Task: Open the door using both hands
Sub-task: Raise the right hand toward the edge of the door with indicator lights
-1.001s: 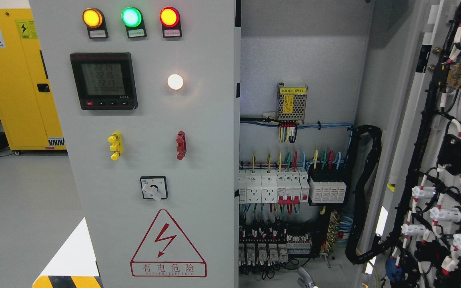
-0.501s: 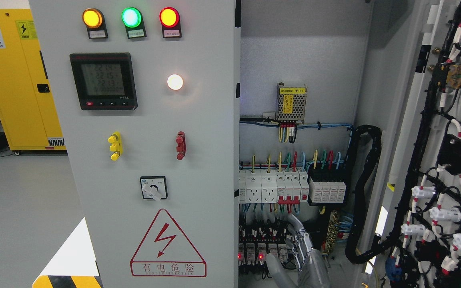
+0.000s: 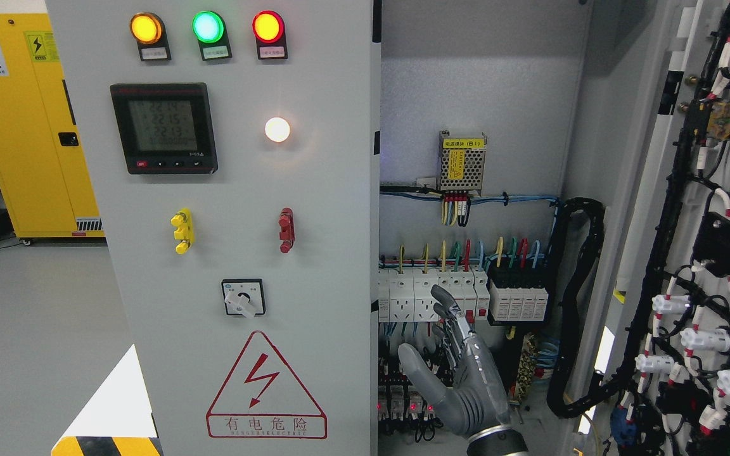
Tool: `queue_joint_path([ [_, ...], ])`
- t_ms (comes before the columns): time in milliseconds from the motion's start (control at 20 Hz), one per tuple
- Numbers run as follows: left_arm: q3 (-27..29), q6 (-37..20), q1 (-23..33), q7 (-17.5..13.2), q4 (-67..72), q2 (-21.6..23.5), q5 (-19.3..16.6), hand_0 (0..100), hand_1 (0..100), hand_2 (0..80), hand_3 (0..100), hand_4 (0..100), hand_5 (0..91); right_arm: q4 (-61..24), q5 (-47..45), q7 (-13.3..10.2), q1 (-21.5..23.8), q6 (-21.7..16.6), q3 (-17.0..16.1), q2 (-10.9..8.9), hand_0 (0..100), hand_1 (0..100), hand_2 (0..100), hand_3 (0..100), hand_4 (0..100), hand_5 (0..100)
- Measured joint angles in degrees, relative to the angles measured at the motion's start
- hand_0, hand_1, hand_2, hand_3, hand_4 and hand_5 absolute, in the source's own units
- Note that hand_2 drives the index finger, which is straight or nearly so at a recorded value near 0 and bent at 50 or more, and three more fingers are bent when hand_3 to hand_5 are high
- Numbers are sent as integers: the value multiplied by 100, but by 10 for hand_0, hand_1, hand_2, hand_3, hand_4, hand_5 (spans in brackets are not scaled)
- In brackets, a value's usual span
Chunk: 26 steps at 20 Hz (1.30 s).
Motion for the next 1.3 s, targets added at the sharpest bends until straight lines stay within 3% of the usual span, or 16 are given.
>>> queue_joint_path([
  [401, 2, -1, 5, 0, 1, -73, -2, 120, 556, 0, 0, 0, 0, 411, -460, 21, -531, 398, -48, 2, 0, 500, 40, 0, 0, 0],
  [751, 2, -10, -9, 0, 0, -104, -5, 120, 556, 0, 0, 0, 0, 743, -743, 454, -886, 497, -121, 3, 0, 500, 40, 0, 0, 0],
  [1302, 1, -12, -49, -1, -21, -126, -3, 120, 556, 0, 0, 0, 0, 1157, -925, 609, -1259, 513, -322, 3, 0, 500, 40, 0, 0, 0],
])
